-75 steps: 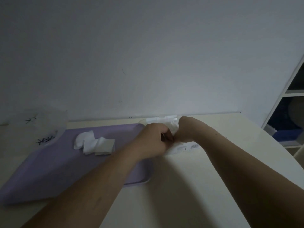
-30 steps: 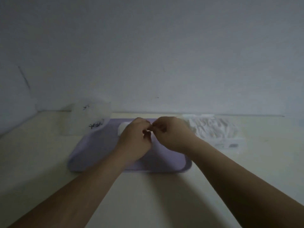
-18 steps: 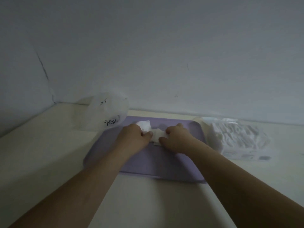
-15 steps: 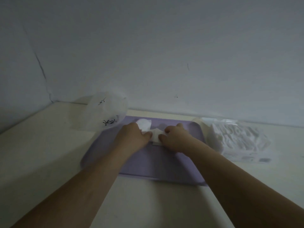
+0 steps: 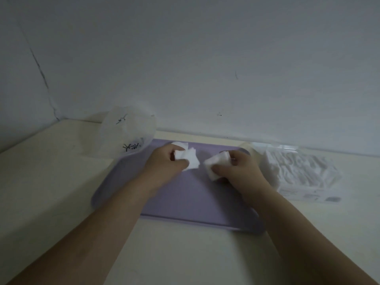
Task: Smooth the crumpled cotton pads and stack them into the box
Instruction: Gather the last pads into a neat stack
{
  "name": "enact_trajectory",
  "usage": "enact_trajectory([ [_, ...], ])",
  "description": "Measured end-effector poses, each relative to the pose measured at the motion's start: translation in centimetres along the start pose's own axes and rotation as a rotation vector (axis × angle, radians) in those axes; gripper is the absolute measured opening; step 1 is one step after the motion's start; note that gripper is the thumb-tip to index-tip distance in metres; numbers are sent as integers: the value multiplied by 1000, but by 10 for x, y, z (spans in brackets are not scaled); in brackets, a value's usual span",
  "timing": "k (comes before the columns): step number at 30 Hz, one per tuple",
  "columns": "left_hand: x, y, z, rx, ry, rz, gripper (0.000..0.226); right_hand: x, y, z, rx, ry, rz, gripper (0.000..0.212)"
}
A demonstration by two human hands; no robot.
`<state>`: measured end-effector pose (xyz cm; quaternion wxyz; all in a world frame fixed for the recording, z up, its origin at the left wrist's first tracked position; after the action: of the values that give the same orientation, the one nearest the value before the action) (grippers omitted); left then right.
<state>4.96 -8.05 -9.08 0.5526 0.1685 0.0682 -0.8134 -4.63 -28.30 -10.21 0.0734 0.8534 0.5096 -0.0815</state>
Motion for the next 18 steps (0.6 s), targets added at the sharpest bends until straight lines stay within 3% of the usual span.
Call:
enact_trajectory([
  [3, 14, -5, 3, -32, -382, -113, 24, -4, 4, 10, -12, 105, 1, 11],
  [5, 25, -8, 2, -36, -468, -175, 29, -4, 6, 13, -12, 180, -20, 9],
  [8, 38, -10, 4, 45, -355, -208, 6, 4, 1, 12, -13, 244, -134, 15],
  [18, 43, -20, 3, 94, -294, -176, 16, 16, -13, 3, -33, 336, -310, 27],
])
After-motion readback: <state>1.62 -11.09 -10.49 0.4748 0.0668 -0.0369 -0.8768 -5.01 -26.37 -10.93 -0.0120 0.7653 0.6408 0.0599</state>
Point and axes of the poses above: each hand's wrist, its own y-axis towards the middle knuckle, its own x-axis out of the palm, z = x × y, the point moved 7 cm from there along y, towards the middle knuckle
